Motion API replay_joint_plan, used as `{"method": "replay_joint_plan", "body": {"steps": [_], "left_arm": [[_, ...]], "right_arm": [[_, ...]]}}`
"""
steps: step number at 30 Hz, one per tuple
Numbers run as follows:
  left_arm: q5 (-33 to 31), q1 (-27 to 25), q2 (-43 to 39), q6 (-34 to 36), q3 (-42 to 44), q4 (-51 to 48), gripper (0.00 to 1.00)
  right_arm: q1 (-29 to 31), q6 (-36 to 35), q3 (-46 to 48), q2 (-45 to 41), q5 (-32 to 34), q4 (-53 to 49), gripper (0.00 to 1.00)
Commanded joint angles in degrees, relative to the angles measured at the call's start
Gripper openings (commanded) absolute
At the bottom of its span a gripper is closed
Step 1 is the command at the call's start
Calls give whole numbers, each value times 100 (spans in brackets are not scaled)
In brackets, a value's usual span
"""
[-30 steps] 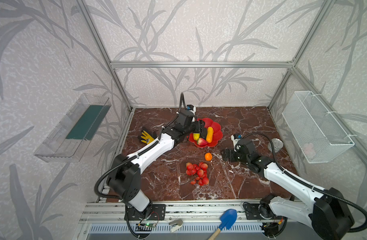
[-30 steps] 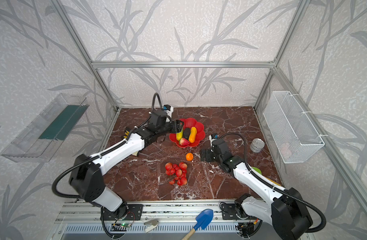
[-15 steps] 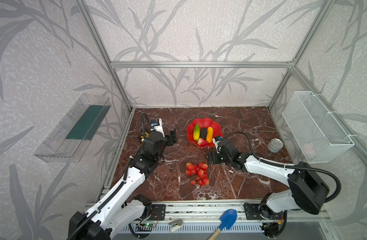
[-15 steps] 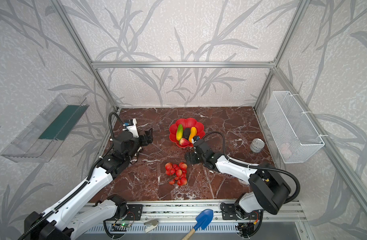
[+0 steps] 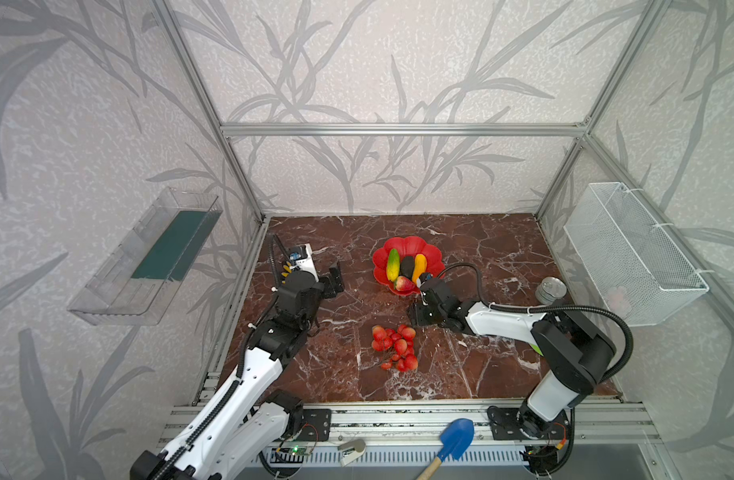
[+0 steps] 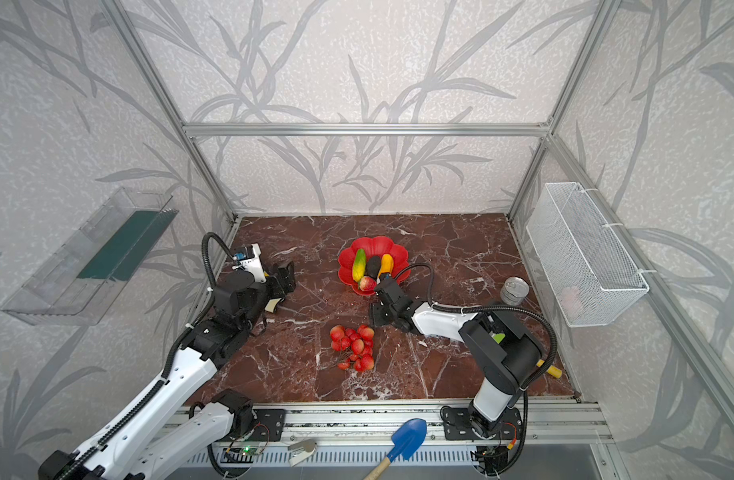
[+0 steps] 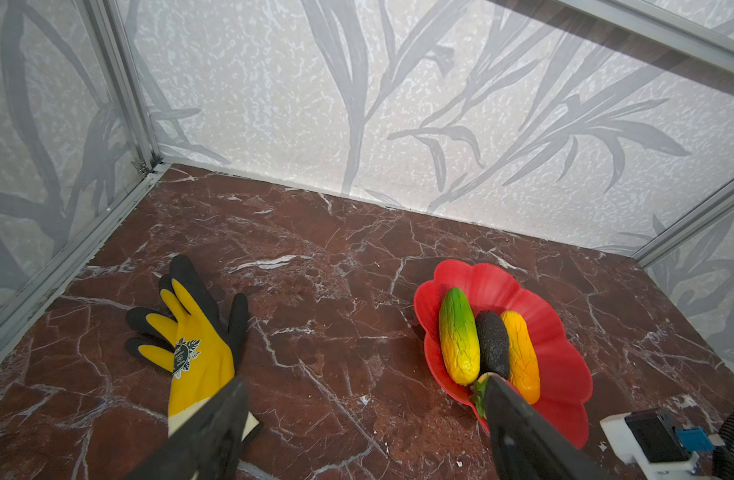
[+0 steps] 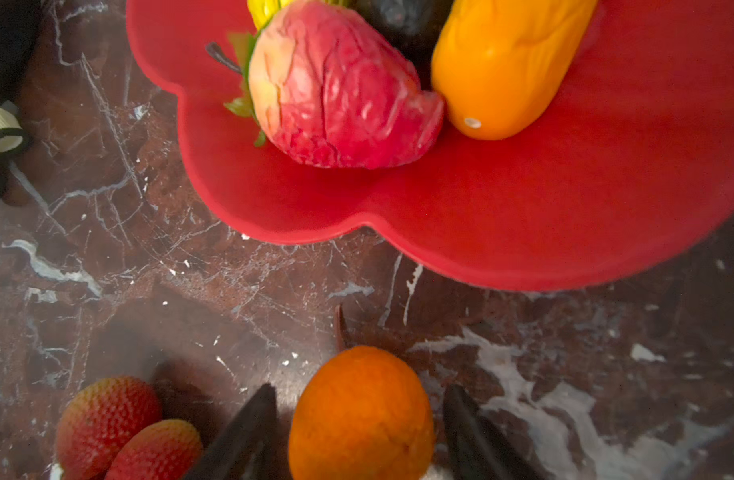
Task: Place and organize the fake fruits in the fruit bowl
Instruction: 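Grasp the orange with the right gripper while the left arm withdraws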
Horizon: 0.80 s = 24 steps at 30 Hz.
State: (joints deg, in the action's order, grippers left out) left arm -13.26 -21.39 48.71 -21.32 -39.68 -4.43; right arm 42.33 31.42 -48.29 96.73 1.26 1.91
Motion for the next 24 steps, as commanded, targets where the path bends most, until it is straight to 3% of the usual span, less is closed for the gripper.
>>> {"method": "replay_joint_plan", "body": {"steps": [1, 7, 16, 20, 24], "left_arm": [[16, 47, -85, 208, 57, -88, 89], [-6, 82, -161, 541, -22, -310, 89], [25, 111, -265, 678, 5, -418, 89], [77, 117, -274, 643, 13, -406, 89], [190, 117, -342, 621, -11, -520, 89]], "right_arm": [[21, 23, -122, 31, 160, -29, 53], [21, -115, 117, -574, 491, -332, 39], [-42, -686, 137, -2063, 1241, -877, 37], [-307, -1142, -419, -1820, 1229, -855, 37], [-642, -1547, -1226, -1050, 1009, -745, 37]]}}
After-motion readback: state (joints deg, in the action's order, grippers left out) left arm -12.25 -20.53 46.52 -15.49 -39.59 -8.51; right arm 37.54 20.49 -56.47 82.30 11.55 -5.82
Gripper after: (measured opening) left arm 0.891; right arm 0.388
